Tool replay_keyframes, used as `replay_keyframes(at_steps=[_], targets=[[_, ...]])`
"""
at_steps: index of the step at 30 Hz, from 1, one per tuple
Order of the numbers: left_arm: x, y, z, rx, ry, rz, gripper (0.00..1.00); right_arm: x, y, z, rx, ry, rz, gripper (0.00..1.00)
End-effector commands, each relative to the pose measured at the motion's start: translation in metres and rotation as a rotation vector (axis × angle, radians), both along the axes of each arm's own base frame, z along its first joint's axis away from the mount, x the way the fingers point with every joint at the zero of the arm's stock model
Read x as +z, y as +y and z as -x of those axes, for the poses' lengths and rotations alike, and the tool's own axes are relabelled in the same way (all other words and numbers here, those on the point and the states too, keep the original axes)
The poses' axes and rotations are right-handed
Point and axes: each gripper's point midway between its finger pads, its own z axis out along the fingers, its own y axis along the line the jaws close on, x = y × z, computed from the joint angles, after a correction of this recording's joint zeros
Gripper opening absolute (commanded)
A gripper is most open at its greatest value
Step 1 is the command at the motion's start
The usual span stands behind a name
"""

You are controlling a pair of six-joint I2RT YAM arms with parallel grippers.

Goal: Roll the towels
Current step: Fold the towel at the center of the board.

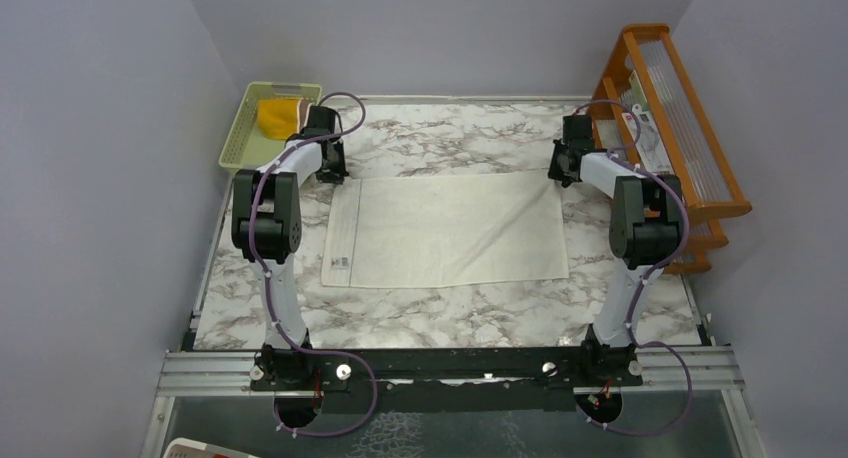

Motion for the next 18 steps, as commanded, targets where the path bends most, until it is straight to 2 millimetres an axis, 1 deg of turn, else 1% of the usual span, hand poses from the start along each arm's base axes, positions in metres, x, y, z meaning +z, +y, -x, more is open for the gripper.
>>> replay_keyframes(at_steps=[1,4,5,6,8,10,11,13,15,17,18], targets=[[0.012,-0.006,-0.02,-0.005,-0.027,0.036,0.0,0.043,-0.01,-0.019,-0.022,-0.119,-0.028,0.01],[0.038,-0.014,-0.049,-0.02,-0.112,0.08,0.0,0.055,-0.01,-0.026,-0.014,-0.159,-0.028,0.01],[0.051,-0.017,-0.063,-0.03,-0.157,0.095,0.0,0.058,-0.01,-0.03,-0.006,-0.173,-0.027,0.01],[0.058,-0.02,-0.073,-0.038,-0.186,0.106,0.0,0.06,-0.009,-0.033,0.0,-0.182,-0.029,0.01],[0.07,-0.021,-0.092,-0.044,-0.239,0.117,0.0,0.061,-0.009,-0.042,0.017,-0.197,-0.022,0.01],[0.077,-0.018,-0.11,-0.037,-0.28,0.123,0.0,0.062,-0.012,-0.051,0.017,-0.203,-0.013,0.01],[0.08,-0.015,-0.118,-0.033,-0.296,0.128,0.0,0.066,-0.014,-0.056,0.018,-0.217,-0.015,0.01],[0.084,-0.011,-0.129,-0.031,-0.322,0.141,0.0,0.072,-0.019,-0.062,0.018,-0.237,-0.021,0.01],[0.089,-0.007,-0.135,-0.038,-0.347,0.147,0.0,0.08,-0.026,-0.064,0.013,-0.26,-0.017,0.01],[0.091,-0.001,-0.134,-0.036,-0.36,0.13,0.0,0.089,-0.033,-0.062,0.003,-0.276,-0.001,0.01],[0.09,0.0,-0.13,-0.035,-0.362,0.127,0.0,0.093,-0.036,-0.059,-0.006,-0.287,0.007,0.01]])
